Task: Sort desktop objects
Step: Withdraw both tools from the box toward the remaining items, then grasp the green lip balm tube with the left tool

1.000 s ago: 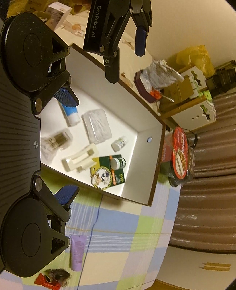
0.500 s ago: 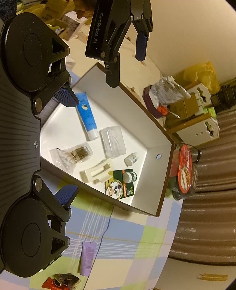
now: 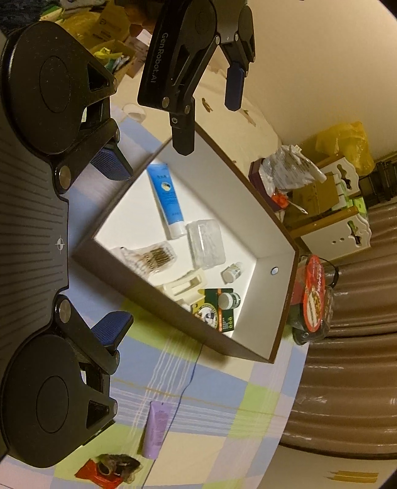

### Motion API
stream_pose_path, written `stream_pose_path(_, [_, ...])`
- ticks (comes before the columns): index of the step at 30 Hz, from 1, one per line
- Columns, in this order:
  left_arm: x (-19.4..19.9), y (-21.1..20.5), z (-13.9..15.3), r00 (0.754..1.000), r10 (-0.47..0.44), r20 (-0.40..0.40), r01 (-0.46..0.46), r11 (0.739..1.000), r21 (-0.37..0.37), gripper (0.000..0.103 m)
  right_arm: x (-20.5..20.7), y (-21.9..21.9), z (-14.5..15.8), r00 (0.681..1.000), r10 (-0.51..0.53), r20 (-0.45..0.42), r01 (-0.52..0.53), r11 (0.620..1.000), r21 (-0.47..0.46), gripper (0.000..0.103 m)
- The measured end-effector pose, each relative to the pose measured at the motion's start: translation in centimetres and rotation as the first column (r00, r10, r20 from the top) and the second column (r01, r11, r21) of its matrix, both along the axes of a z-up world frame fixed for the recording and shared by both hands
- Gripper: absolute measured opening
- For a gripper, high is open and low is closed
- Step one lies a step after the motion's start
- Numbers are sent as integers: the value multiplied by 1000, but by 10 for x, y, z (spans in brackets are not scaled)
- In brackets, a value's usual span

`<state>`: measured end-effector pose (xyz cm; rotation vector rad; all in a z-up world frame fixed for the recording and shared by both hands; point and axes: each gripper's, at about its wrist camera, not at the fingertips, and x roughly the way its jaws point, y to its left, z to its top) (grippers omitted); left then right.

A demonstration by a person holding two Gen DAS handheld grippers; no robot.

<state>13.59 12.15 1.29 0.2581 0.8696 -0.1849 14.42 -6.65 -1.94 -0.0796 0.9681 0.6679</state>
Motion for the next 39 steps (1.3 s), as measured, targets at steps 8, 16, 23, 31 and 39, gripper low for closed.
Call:
stream_pose_path(8, [-13,-32,-2,1000,-4,-11,4,1000,-1,98,-10,-37,-1,1000,-23,-14,23,1000,5,95])
stream_pose_path(16, [-17,-75,-3,999,-38,-7,38,999,-4,98,-14,-88,4,996,-93,-1,93,996,1,95])
stream_pose_path(23, [-15,-122,-9,996,-92,-6,91,996,-13,98,-13,-149,6,976,-216,0,216,976,10,95])
stream_pose_path(31, [-4,-187,-23,980,-198,-17,197,979,-47,98,-11,-223,-2,919,-394,-9,393,919,-18,95])
stream_pose_path(39, [10,-243,-49,947,-321,-28,320,946,-48,97,-11,-276,-18,868,-494,-41,492,869,-49,95])
